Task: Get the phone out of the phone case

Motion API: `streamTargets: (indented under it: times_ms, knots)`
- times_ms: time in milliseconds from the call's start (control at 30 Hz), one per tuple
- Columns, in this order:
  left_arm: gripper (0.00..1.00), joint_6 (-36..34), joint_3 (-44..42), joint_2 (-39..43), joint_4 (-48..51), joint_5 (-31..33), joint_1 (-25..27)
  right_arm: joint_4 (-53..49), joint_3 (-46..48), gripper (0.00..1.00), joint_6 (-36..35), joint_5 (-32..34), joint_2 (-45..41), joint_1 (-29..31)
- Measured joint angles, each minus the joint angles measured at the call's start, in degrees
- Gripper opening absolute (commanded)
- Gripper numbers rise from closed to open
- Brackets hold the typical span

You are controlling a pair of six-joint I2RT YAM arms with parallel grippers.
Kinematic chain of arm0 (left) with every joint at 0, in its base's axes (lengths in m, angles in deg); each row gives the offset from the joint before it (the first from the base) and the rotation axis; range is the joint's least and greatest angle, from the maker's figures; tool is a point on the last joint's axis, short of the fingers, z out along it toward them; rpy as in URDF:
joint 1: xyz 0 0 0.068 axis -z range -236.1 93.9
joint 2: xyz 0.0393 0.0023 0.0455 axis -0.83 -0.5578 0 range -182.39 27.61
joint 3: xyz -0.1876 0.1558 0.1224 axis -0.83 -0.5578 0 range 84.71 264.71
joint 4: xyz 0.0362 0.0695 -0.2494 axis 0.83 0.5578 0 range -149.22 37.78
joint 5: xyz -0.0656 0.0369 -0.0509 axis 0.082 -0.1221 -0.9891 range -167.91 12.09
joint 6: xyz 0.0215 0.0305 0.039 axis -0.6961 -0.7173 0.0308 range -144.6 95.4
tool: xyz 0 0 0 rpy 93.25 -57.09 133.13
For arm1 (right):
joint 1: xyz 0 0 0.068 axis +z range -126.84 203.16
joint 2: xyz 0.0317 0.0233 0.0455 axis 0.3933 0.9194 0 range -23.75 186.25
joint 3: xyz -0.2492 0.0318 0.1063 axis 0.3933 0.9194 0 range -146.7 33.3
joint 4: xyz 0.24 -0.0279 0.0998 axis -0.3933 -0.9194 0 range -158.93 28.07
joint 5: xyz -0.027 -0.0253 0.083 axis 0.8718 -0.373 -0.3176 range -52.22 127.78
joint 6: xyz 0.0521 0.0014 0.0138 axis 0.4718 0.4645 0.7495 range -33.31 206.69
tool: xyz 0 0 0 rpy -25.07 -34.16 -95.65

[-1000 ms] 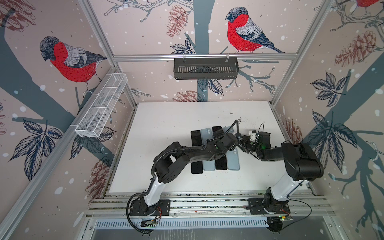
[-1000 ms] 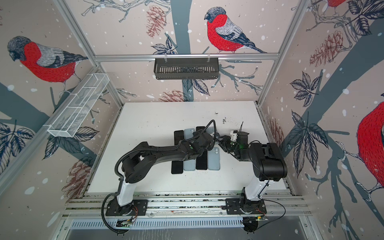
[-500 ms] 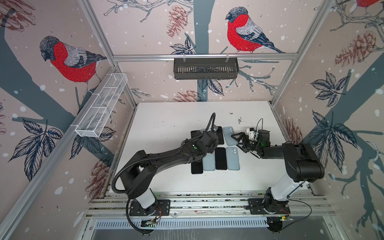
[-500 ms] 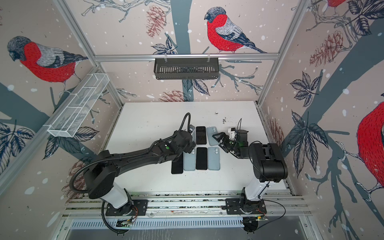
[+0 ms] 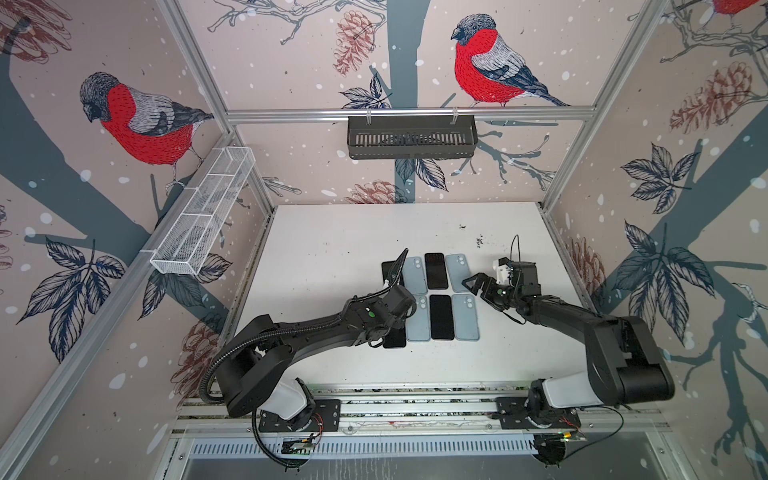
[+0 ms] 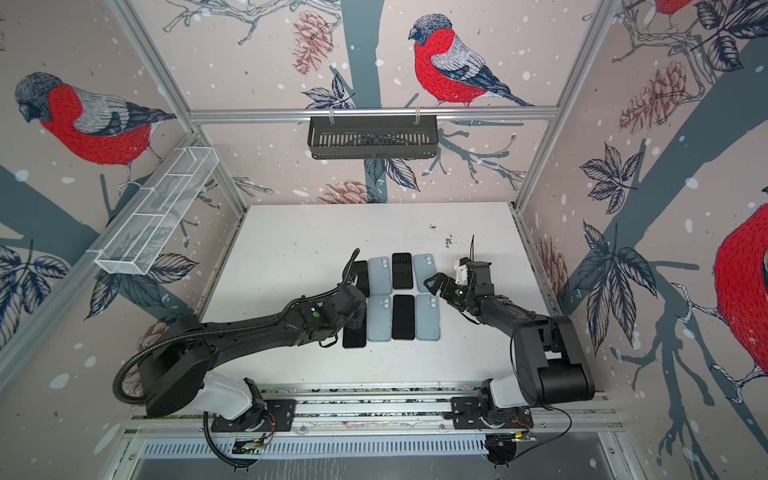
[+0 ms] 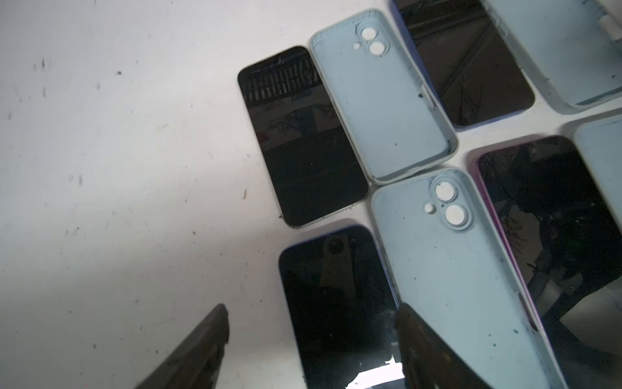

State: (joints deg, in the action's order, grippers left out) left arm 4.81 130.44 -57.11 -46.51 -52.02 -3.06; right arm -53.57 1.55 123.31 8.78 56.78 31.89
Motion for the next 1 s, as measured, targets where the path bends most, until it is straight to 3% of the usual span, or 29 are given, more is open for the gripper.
streamTargets:
  times_ms: [267,567,1000]
  knots:
    - [0.71,4.31,-1.38,-1.09,0.13,-3.41,0.68,-6.40,-0.74,1.00,-3.56,6.54,-4.79,10.29]
    - [0.67,8.55,-4.28,2.16,-0.66,-5.35,5.22,-6.93,2.62,0.97,-1.84,8.70,-10.49,20.57]
    - [0.63,15.78,-7.98,1.25,-1.36,-6.54,10.71,-8.26,7.93,0.96,2.67,13.75,-13.60,24.61]
